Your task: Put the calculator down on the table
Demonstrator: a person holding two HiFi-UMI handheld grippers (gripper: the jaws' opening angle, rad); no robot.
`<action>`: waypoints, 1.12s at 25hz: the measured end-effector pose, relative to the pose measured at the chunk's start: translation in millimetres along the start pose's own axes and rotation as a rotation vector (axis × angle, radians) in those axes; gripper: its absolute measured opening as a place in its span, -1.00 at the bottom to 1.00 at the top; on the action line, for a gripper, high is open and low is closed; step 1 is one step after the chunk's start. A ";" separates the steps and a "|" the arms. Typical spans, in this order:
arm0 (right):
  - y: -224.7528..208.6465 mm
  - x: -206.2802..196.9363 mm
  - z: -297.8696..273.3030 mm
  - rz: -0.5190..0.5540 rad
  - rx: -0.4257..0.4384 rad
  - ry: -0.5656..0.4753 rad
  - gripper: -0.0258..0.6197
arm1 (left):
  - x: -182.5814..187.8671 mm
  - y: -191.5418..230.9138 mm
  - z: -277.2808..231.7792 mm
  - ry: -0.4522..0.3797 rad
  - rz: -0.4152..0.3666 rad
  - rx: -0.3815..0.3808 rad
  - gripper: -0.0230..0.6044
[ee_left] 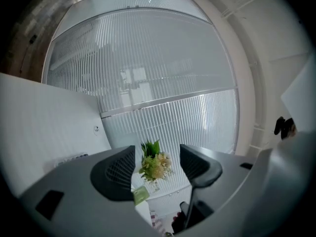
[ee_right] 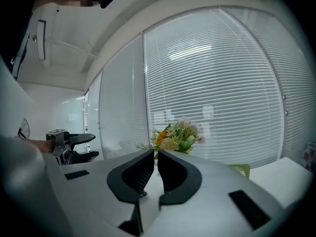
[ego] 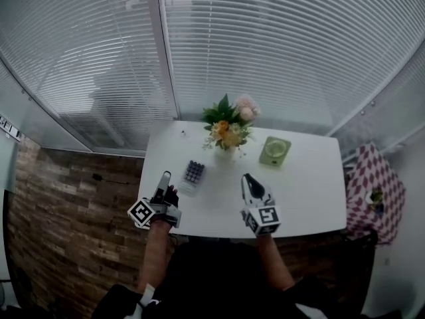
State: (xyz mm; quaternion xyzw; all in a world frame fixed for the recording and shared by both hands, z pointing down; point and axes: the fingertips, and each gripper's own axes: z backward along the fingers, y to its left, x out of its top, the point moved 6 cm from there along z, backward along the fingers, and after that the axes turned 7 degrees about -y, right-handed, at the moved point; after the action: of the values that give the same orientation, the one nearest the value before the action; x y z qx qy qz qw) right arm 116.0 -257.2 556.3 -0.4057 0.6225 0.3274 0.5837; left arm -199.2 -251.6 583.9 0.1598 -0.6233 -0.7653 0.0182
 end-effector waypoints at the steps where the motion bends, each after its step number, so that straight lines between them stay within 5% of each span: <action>1: -0.1 -0.1 -0.6 0.002 0.000 0.001 -0.89 | 0.1 -1.6 -0.9 0.002 -0.008 -0.005 -0.09; 4: -0.3 -2.1 -2.7 0.000 0.001 0.004 -0.89 | 3.0 -3.0 0.8 0.011 -0.074 0.023 -0.09; 7: 0.9 2.1 -4.7 -0.003 0.013 -0.018 -0.89 | 10.6 -0.3 7.4 0.054 -0.324 0.114 -0.09; 11: 0.5 2.4 -5.8 -0.001 0.026 -0.009 -0.89 | 7.0 -10.0 -1.4 0.094 -0.527 0.012 -0.09; 19: -3.7 5.0 -5.5 -0.007 0.020 -0.037 -0.89 | -4.7 -60.1 -1.0 0.109 -1.313 -0.017 -0.09; 24: -1.8 6.1 -5.5 -0.006 0.016 -0.016 -0.89 | -10.4 -82.2 -2.5 0.063 -1.428 -0.060 -0.09; 28: -4.3 5.4 -3.5 0.004 -0.005 -0.022 -0.89 | 0.7 -80.5 2.0 0.026 -1.316 -0.030 -0.09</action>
State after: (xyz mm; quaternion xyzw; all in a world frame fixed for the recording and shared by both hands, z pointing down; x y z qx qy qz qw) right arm 118.3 -263.0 551.5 -0.4020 0.6161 0.3346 0.5890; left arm -186.6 -232.0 506.9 0.5167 -0.3845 -0.6230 -0.4439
